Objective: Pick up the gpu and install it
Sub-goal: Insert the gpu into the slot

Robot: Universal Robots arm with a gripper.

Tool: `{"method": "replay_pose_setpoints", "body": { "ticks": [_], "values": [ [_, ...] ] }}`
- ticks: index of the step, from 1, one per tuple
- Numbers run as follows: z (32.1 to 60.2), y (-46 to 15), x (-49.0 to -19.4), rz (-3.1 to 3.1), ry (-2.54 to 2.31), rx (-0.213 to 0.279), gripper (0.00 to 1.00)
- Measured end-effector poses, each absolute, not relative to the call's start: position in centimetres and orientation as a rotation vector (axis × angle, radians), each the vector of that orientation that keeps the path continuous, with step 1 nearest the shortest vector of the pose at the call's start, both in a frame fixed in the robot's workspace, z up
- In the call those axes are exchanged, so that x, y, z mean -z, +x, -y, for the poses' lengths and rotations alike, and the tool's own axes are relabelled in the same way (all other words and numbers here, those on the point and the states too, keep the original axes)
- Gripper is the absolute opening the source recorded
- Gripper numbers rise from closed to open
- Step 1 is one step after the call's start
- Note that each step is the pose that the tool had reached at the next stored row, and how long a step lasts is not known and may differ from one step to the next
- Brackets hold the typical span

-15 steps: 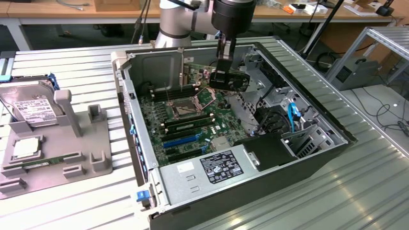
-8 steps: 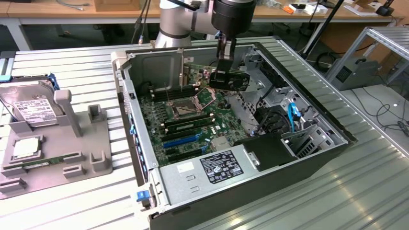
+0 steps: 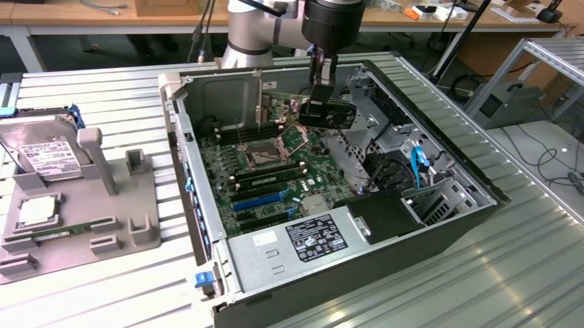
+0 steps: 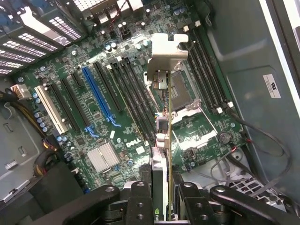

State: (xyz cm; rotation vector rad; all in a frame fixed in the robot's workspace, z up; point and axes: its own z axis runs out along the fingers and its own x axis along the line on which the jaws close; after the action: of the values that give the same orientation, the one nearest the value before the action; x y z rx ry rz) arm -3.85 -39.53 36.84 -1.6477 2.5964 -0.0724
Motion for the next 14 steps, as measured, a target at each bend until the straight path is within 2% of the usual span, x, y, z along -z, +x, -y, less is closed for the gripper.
{"method": "replay_pose_setpoints", "body": {
  "ticks": [14],
  "values": [
    [39.53, -3.85, -36.84, -2.553, -1.712, 0.070, 0.27]
  ]
}}
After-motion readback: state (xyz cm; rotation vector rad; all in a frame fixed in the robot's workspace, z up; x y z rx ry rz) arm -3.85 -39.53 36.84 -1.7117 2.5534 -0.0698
